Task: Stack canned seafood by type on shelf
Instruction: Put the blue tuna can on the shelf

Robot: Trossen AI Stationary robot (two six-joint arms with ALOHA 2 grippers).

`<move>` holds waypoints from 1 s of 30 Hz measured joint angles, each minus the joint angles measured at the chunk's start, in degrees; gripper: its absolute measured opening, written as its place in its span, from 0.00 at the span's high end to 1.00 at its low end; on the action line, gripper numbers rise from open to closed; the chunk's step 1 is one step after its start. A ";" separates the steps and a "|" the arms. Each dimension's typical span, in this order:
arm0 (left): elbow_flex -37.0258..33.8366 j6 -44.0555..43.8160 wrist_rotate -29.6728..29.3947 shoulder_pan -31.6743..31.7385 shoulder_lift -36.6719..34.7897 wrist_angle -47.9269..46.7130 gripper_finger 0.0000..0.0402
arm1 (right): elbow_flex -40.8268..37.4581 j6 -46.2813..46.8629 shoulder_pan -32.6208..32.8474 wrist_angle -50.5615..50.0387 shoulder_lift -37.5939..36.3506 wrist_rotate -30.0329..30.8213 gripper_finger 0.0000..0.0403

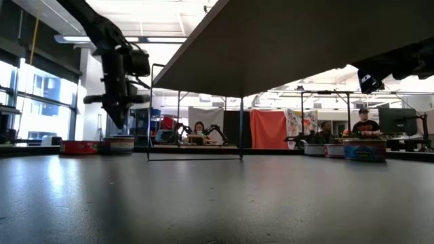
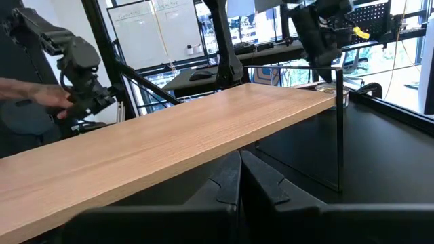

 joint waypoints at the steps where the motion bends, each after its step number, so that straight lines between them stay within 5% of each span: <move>1: 0.00 -0.57 -0.95 -0.20 0.34 0.20 1.00 | -0.01 0.00 0.00 0.00 0.00 0.02 1.00; 17: -8.91 -6.51 -4.53 -4.08 0.33 9.01 1.00 | -0.01 0.00 -0.02 0.00 0.00 0.00 1.00; 30: -13.96 -13.60 -0.46 -20.61 -8.27 1.36 1.00 | -0.02 0.01 -0.02 0.00 0.01 0.00 1.00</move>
